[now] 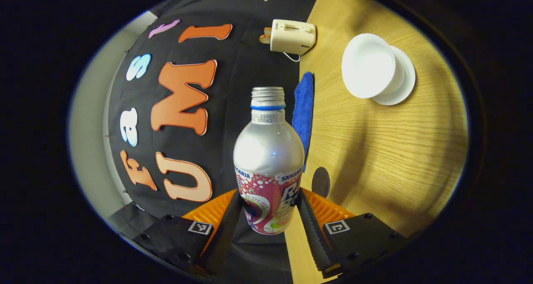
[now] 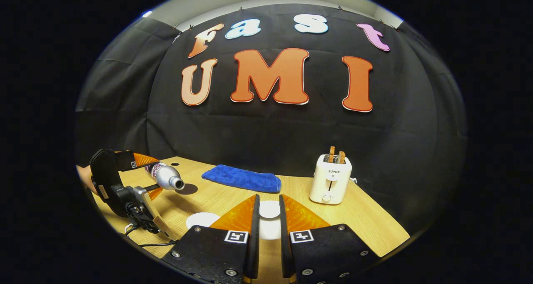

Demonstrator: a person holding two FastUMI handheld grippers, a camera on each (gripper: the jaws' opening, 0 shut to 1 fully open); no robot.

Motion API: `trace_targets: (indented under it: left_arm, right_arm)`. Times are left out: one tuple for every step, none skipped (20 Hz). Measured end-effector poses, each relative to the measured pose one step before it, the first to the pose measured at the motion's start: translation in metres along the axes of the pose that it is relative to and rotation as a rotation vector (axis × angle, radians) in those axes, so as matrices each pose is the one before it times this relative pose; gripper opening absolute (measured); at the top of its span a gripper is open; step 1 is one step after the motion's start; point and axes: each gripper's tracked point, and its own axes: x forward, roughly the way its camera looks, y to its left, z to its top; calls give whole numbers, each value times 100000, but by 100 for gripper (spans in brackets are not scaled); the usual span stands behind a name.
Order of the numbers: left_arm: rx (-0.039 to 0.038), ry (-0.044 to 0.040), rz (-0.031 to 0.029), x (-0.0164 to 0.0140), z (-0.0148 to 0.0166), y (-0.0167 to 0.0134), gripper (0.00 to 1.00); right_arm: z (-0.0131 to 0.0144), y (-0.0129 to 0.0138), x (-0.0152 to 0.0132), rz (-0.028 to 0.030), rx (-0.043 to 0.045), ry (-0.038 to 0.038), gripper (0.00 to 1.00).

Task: Open the teacup lid with one hand, grasp the water bottle and pour water into the teacup with the other hand; after pouring, place the water bottle on the coaster and then close the teacup lid.

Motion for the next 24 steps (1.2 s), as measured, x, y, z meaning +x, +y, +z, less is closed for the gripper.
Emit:
trace_targets:
  left_arm:
    - [2569, -1076, 377, 73, 386, 179, 83]
    - [2798, -927, 38, 47, 242, 97, 80]
    - [2597, -772, -202, 110, 216, 30, 80]
    - [2298, -183, 404, 6, -31, 129, 87]
    - [2396, -482, 253, 42, 140, 122, 86]
    - [2383, -627, 494, -106, 102, 184, 86]
    - [1927, -649, 533, 13, 82, 208, 86]
    - [1581, -518, 263, -61, 138, 187, 86]
    - [1556, -355, 237, -11, 173, 113, 83]
    - [1902, -626, 406, -88, 227, 164, 86]
    - [1961, -429, 501, 95, 176, 120, 83]
    - [2390, -821, 76, 85, 254, 128, 80]
    - [2719, -1253, 141, 99, 399, 40, 80]
    - [2608, -643, 440, 153, 291, 369, 80]
    - [1471, -217, 128, 70, 82, 126, 80]
    - [1381, -705, 369, 71, 146, 159, 83]
    - [1148, -198, 320, -79, 84, 137, 86]
    - [1314, -665, 218, 116, 195, 171, 86]
    - [1237, -223, 358, 71, 112, 339, 83]
    - [1247, -506, 232, 62, 162, 114, 86]
    - [547, -715, -359, 155, 36, 82, 80]
    - [938, -685, -182, 81, -7, -72, 83]
    - [1632, 124, 567, -27, -95, 342, 86]
    - [1601, -207, 21, 17, -87, 146, 83]
  right_arm:
    - [-81, -70, -91, 166, 80, 101, 22]
    - [-33, -175, -22, -455, 103, -166, 22]
    - [-108, -132, -83, 2, -30, 461, 22]
    - [-112, -19, -93, 90, -94, 300, 22]
    - [6, -263, -46, -427, 54, -150, 22]
    - [-99, 9, -71, 203, -98, 260, 22]
    - [41, -105, -28, -106, 146, -33, 22]
    - [-51, -1, -86, 159, 142, 94, 22]
    - [13, -82, -91, -56, 167, -197, 22]
    - [76, -51, 4, 100, 131, -87, 22]
    - [49, -74, 34, -95, 180, -365, 22]
    - [83, 25, -20, 134, 198, -57, 22]
    - [-12, -26, -126, 66, 63, -92, 22]
    - [61, -37, 19, -141, 152, -73, 22]
    - [42, -52, -60, 303, 166, 20, 22]
    - [-146, 63, -85, 166, 191, 76, 22]
    - [-82, 92, -35, 734, -266, 319, 22]
    - [-161, -152, 75, -527, -102, 83, 22]
    - [-84, -61, -25, 72, -283, 419, 22]
    - [-37, -118, 9, -376, 51, 19, 22]
    - [-32, -82, -62, 36, 258, -222, 22]
    - [7, 28, -53, 275, 530, -72, 22]
    - [38, -15, -70, 345, 458, -80, 22]
    - [115, -33, -45, 170, 144, -235, 22]
